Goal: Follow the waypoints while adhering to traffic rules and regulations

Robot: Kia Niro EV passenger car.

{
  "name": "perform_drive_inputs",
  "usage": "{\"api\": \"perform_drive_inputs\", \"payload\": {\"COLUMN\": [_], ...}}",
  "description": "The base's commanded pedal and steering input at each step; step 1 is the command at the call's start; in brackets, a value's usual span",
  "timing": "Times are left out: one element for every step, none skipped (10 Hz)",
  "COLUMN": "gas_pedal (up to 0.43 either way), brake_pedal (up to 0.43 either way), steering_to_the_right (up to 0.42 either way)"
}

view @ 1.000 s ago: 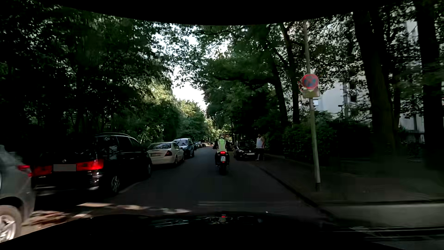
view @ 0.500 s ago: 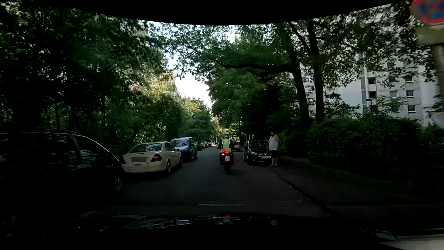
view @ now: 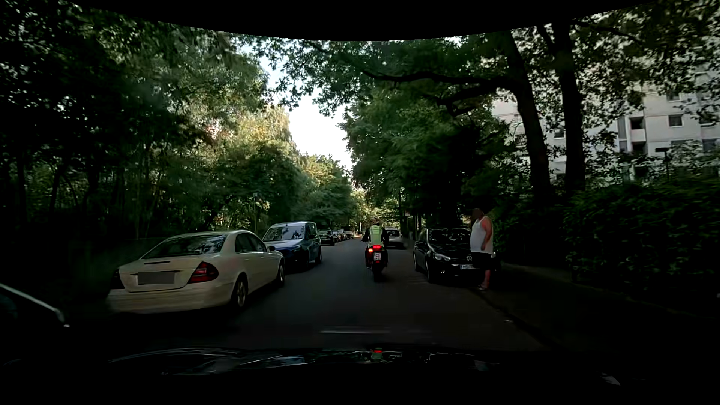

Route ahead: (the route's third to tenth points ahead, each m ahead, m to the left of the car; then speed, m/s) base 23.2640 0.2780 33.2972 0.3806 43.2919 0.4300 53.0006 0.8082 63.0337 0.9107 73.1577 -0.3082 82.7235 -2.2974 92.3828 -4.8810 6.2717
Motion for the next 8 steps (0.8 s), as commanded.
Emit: {"api": "perform_drive_inputs", "payload": {"gas_pedal": [0.13, 0.15, 0.157, 0.157, 0.157, 0.157, 0.169, 0.169], "brake_pedal": [0.0, 0.0, 0.0, 0.0, 0.0, 0.0, 0.0, 0.0], "steering_to_the_right": [-0.014, -0.013, -0.013, -0.013, -0.013, -0.012, -0.011, -0.008]}}
